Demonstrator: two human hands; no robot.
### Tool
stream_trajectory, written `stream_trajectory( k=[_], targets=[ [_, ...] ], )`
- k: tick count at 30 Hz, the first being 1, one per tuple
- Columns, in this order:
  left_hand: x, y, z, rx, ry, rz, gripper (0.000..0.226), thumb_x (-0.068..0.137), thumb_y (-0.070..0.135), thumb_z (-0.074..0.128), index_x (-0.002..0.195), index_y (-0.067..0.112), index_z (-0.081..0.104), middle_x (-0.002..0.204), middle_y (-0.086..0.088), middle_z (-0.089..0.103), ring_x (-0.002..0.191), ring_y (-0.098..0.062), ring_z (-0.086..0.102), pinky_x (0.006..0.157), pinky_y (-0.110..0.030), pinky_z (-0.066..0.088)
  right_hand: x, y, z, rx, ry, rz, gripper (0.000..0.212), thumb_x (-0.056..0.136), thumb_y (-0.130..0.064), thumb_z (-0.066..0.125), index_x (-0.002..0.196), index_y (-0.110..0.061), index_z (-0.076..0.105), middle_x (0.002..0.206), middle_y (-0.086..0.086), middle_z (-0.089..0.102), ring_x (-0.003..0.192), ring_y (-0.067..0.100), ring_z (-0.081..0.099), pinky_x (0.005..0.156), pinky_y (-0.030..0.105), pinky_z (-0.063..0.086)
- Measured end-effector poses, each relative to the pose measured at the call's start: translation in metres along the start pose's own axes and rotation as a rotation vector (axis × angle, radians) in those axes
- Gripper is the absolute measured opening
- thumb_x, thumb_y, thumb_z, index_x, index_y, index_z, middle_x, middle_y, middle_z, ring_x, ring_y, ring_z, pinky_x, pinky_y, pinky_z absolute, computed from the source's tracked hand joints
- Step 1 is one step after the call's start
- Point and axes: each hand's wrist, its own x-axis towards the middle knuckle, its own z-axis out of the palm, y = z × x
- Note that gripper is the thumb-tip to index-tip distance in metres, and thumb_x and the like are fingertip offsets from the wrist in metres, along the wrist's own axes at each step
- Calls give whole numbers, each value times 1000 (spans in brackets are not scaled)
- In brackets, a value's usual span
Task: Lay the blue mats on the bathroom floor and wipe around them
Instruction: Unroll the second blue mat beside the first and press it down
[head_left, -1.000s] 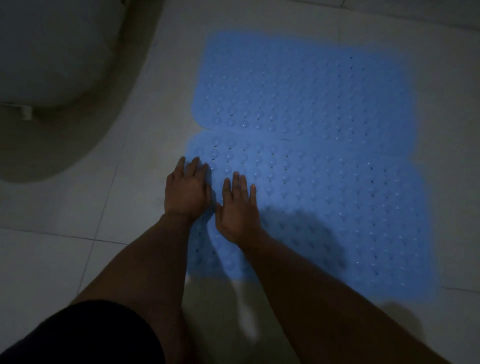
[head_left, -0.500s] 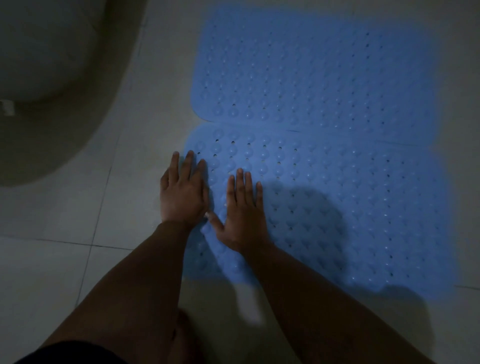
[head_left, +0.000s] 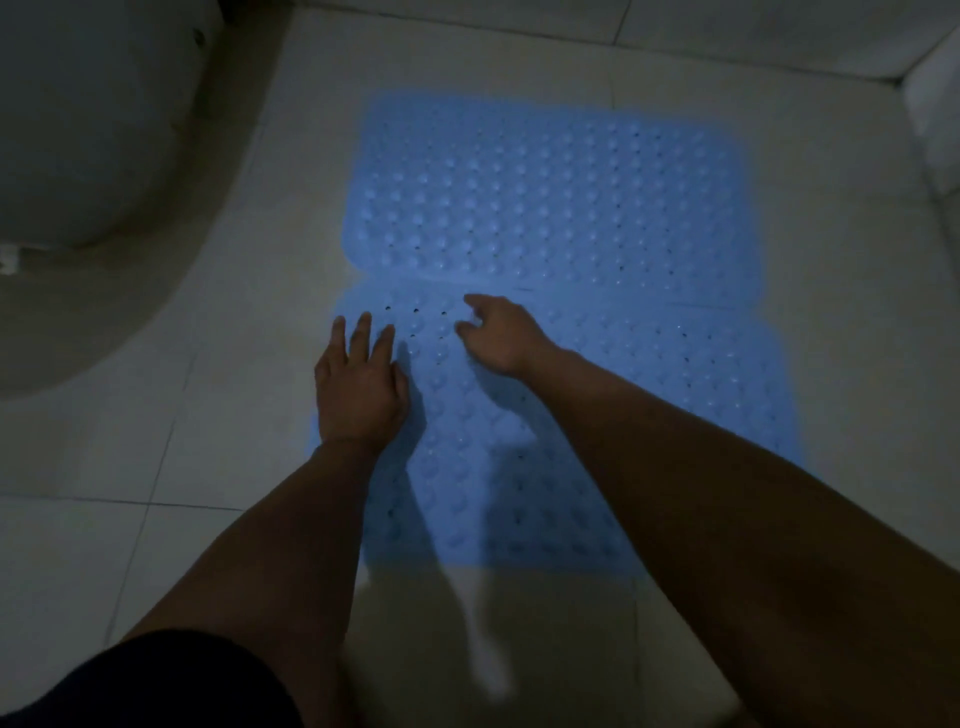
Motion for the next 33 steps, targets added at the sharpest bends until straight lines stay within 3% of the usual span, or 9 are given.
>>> stream_trajectory(
  k=[6, 10, 12, 21, 28, 32, 33],
  targets=[
    [-17, 65, 43, -4, -154, 214, 62, 99, 41, 39, 155, 14, 40, 166, -15, 29, 155, -41, 17, 119, -60, 29, -15, 50, -17, 41, 184, -5, 50, 97, -33, 59, 144, -18, 53, 146, 6, 57, 134, 24, 53, 113, 34, 40],
    [-31, 95, 79, 40, -281, 314, 75, 103, 58, 28, 164, 17, 11, 172, -12, -3, 157, -35, -10, 125, -60, 6, -24, 80, -9, 59, 265, -68, 41, 97, -32, 58, 136, -20, 60, 137, 6, 61, 128, 25, 56, 110, 38, 43],
    [-37, 96, 90, 112, -270, 315, 84, 101, 69, 25, 164, 17, 4, 171, -11, -9, 157, -35, -15, 125, -61, 1, -24, 93, -5, 62, 310, -115, 38, 97, -32, 57, 132, -18, 64, 131, 7, 64, 124, 27, 58, 106, 38, 45],
    [-40, 100, 94, 136, -175, 318, 83, 100, 66, 33, 164, 18, 12, 172, -10, -1, 159, -32, -5, 124, -60, 10, 7, 117, 0, 76, 566, -324, 25, 92, -21, 60, 113, -14, 71, 112, 2, 70, 107, 24, 62, 92, 34, 50],
    [-38, 102, 91, 159, -231, 312, 97, 94, 78, 32, 164, 17, 3, 171, -12, -11, 158, -32, -12, 126, -60, 5, 7, 117, -5, 65, 565, -356, 25, 93, -24, 58, 113, -15, 71, 111, 1, 69, 107, 22, 62, 90, 37, 53],
    [-34, 105, 85, 77, -333, 264, 93, 96, 75, 29, 164, 18, 2, 171, -10, -15, 157, -29, -19, 126, -57, -4, -9, 110, -17, 41, 398, -215, 30, 92, -33, 56, 115, -22, 69, 114, 1, 68, 111, 25, 61, 94, 46, 51],
    [-30, 107, 78, 26, -366, 244, 87, 97, 71, 26, 164, 17, 8, 171, -11, -9, 158, -30, -13, 127, -56, -1, -13, 108, -22, 9, 340, -169, 31, 91, -35, 55, 115, -23, 69, 114, 2, 68, 111, 27, 62, 96, 47, 51]
  ],
)
